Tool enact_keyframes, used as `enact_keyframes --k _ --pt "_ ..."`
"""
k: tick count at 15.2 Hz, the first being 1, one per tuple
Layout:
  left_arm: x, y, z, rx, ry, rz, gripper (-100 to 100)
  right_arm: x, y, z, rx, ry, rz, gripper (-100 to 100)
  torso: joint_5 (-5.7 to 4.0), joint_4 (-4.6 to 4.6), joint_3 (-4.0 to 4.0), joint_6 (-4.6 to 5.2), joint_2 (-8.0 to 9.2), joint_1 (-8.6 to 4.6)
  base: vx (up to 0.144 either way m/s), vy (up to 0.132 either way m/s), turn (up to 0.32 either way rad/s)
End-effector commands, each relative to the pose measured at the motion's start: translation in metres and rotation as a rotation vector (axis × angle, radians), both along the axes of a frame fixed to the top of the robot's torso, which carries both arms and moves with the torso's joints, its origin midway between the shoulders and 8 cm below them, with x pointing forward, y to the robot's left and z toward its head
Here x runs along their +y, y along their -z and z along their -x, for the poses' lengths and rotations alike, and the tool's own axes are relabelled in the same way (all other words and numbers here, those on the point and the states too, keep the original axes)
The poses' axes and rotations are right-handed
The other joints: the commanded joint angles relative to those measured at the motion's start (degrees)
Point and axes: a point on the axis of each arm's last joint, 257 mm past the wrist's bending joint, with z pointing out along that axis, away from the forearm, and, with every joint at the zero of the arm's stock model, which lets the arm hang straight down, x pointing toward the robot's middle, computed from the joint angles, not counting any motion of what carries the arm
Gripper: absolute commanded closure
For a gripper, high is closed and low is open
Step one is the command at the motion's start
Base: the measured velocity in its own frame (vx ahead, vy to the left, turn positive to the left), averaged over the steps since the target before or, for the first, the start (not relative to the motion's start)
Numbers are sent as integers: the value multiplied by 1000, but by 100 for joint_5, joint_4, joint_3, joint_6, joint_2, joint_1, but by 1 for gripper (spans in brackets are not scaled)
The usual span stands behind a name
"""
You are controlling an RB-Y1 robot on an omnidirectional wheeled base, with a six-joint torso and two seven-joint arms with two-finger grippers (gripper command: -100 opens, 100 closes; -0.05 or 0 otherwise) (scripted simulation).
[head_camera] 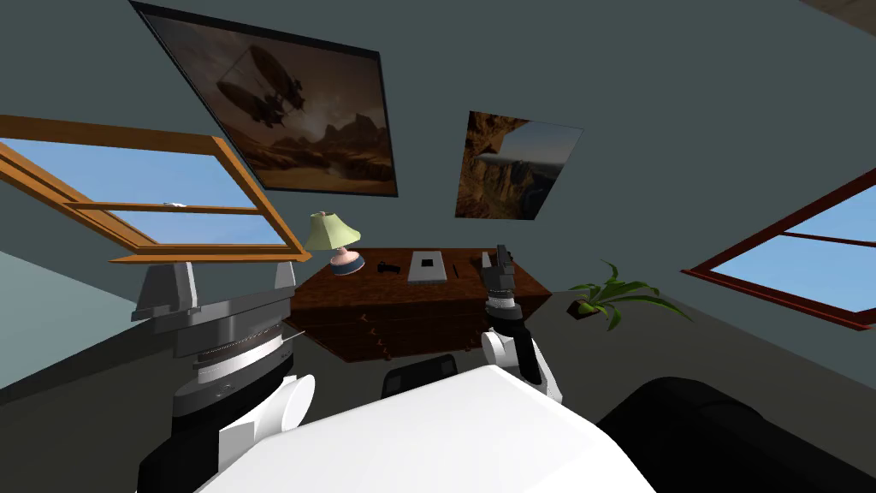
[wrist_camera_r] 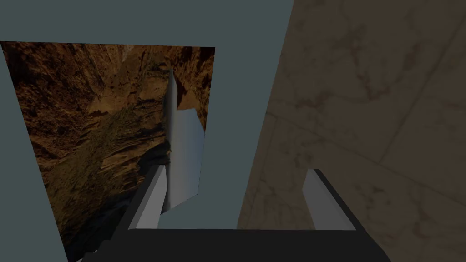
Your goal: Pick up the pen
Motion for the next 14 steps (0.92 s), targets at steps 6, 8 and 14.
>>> enact_keyframes --k 6,8,14 --pt "0 0 0 0 0 0 0 3 32 -11 104 -51 76 -100 0 6 18 -1 32 1 -63 12 56" --pt "0 0 0 0 0 0 0 2 44 -15 143 -64 95 -100 1 9 24 -1 42 5 -99 26 74" --pt "0 0 0 0 0 0 0 -8 91 -24 291 -98 154 -100 2 9 24 -1 43 8 -92 28 86"
